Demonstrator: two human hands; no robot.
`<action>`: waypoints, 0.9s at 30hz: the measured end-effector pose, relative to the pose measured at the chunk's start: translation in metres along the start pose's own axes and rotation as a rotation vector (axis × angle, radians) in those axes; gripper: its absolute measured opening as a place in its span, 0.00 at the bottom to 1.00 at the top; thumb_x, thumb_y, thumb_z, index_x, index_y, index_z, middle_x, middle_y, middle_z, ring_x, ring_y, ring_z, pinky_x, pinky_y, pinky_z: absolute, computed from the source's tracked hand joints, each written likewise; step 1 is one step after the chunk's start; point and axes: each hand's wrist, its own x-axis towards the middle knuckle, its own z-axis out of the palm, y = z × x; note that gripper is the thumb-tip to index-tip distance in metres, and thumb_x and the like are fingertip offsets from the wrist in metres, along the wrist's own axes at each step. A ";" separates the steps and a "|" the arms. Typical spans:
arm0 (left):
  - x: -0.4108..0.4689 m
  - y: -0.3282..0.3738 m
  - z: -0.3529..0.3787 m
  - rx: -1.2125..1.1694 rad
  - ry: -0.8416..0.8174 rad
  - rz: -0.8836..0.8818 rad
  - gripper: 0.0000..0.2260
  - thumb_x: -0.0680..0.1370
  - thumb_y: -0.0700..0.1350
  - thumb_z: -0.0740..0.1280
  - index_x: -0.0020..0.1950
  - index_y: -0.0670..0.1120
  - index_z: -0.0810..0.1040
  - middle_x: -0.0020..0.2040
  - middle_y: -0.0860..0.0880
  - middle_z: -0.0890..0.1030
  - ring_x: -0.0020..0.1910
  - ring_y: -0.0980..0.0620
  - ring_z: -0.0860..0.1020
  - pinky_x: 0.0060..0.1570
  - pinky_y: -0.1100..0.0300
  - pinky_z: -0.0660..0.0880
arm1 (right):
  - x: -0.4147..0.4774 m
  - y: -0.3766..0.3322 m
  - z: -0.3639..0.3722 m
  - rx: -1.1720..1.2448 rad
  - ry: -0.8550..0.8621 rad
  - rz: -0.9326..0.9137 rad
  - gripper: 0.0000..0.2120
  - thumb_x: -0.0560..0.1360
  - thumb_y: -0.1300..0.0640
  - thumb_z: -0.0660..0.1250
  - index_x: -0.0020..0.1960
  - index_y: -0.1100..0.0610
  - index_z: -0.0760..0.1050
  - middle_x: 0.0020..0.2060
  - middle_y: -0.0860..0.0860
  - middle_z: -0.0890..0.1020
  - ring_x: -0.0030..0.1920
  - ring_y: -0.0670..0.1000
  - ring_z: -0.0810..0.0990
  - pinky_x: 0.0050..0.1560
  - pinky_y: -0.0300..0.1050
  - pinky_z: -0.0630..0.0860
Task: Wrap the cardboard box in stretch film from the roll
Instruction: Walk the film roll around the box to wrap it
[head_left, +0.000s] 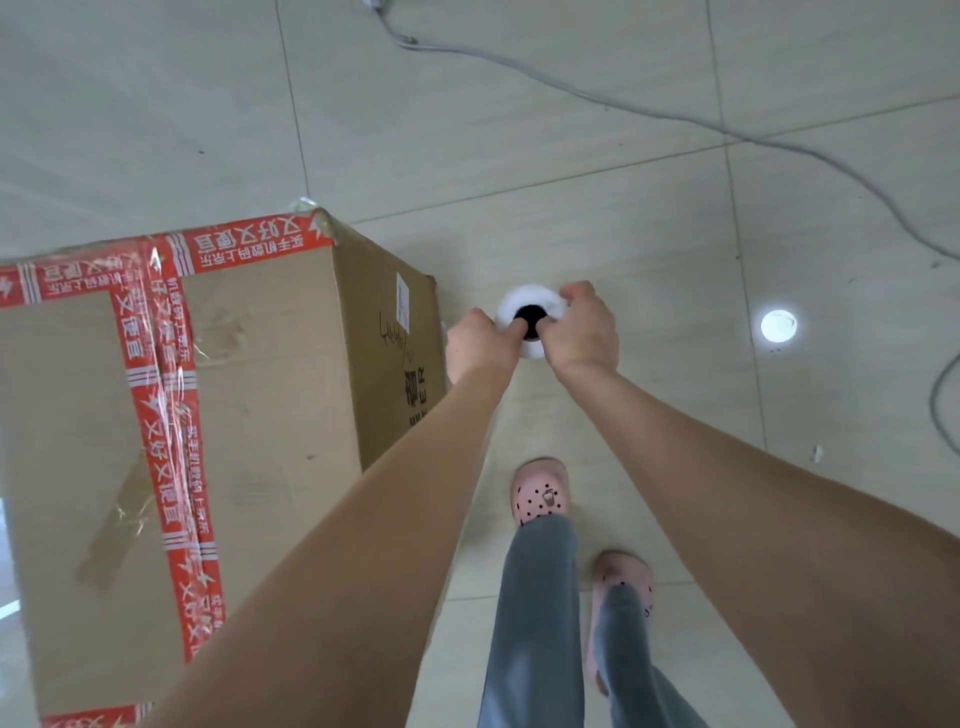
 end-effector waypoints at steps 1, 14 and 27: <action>0.004 0.001 -0.004 0.012 -0.029 -0.023 0.16 0.75 0.52 0.66 0.47 0.38 0.77 0.42 0.43 0.82 0.40 0.45 0.82 0.37 0.57 0.76 | 0.001 -0.001 0.001 0.027 -0.031 0.081 0.18 0.73 0.56 0.64 0.62 0.55 0.70 0.54 0.53 0.78 0.49 0.56 0.77 0.42 0.43 0.68; 0.034 0.050 -0.021 0.556 -0.139 0.393 0.18 0.75 0.40 0.61 0.64 0.51 0.74 0.57 0.48 0.78 0.57 0.46 0.77 0.46 0.56 0.74 | 0.022 -0.025 -0.004 -0.055 -0.126 0.083 0.13 0.72 0.58 0.62 0.56 0.53 0.75 0.49 0.53 0.81 0.48 0.56 0.78 0.43 0.43 0.71; 0.080 0.067 -0.057 0.103 0.079 -0.005 0.10 0.74 0.46 0.65 0.51 0.42 0.72 0.45 0.44 0.79 0.45 0.43 0.78 0.36 0.57 0.69 | 0.078 -0.103 -0.005 -0.174 -0.071 -0.199 0.15 0.72 0.62 0.59 0.57 0.51 0.75 0.50 0.52 0.81 0.49 0.56 0.78 0.40 0.42 0.67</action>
